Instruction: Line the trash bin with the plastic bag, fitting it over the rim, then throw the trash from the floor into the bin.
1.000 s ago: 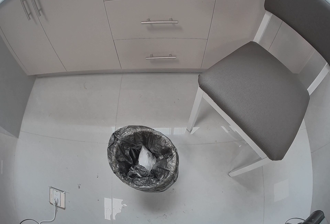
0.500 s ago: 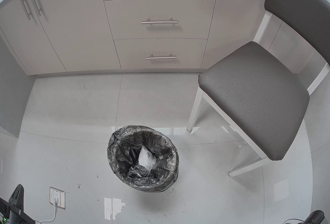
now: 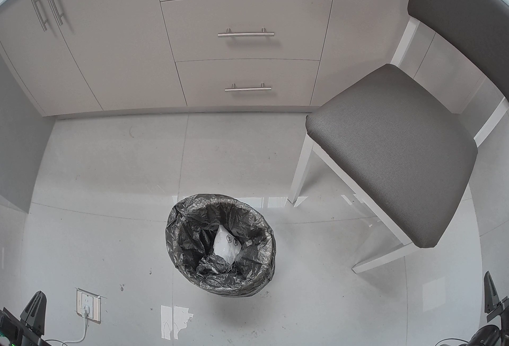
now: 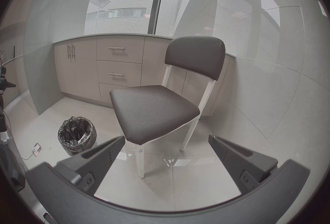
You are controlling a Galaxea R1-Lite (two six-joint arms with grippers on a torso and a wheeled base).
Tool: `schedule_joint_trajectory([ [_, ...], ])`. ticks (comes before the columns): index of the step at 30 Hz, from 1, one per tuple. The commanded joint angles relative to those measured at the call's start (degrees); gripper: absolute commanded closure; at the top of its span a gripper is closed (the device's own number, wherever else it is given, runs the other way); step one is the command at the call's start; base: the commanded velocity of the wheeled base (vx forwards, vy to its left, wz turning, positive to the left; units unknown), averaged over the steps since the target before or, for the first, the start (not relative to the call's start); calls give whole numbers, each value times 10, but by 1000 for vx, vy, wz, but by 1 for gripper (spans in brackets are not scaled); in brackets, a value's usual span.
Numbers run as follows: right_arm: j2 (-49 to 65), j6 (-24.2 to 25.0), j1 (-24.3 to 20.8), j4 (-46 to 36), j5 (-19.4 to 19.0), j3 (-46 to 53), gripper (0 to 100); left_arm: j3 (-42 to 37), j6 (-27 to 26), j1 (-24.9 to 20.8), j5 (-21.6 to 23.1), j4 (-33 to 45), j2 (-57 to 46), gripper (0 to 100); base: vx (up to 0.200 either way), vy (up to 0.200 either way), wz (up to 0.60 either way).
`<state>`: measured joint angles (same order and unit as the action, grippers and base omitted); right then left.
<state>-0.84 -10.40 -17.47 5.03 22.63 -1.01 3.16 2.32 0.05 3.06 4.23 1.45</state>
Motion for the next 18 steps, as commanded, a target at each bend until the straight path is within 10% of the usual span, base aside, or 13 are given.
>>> schedule_joint_trajectory([
  [1, 8, 3, 0, 6, 8, 10, 0, -1, 20, -3, -22, 2, -15, 100, 0, 0, 0],
  [6, 8, 6, 2, 12, 69, 8, 0, -19, -26, -3, -44, -13, -15, 100, 0, 0, 0],
  [18, -30, -16, 20, 13, 76, -61, 0, -22, -18, -3, -36, -19, -15, 100, 0, 0, 0],
])
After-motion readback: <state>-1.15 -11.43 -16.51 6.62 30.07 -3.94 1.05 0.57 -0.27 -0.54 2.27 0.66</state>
